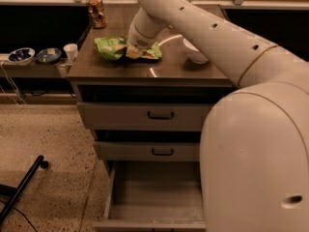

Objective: Place green rice chip bag into bottom drawer

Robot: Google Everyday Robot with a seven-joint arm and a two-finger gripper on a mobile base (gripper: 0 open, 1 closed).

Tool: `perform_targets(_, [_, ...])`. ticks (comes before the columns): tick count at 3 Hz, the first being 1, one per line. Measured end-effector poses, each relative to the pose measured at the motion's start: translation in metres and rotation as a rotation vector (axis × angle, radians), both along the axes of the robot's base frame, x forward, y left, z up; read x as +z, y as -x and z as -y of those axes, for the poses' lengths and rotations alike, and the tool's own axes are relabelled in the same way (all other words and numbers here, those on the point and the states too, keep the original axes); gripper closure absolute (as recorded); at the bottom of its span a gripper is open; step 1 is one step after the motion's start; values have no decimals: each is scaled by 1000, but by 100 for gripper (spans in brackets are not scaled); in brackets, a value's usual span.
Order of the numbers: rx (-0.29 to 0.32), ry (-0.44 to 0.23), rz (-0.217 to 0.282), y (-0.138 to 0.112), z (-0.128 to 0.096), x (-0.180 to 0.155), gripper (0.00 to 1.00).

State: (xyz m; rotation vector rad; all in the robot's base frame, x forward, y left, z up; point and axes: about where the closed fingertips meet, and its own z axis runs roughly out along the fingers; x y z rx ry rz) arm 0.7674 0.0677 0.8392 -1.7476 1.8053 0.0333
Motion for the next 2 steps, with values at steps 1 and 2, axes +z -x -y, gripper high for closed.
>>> perform_targets(1, [70,-94,69,32,-3,44,100])
perform_targets(2, [190,-238,223,105,-14,108,100])
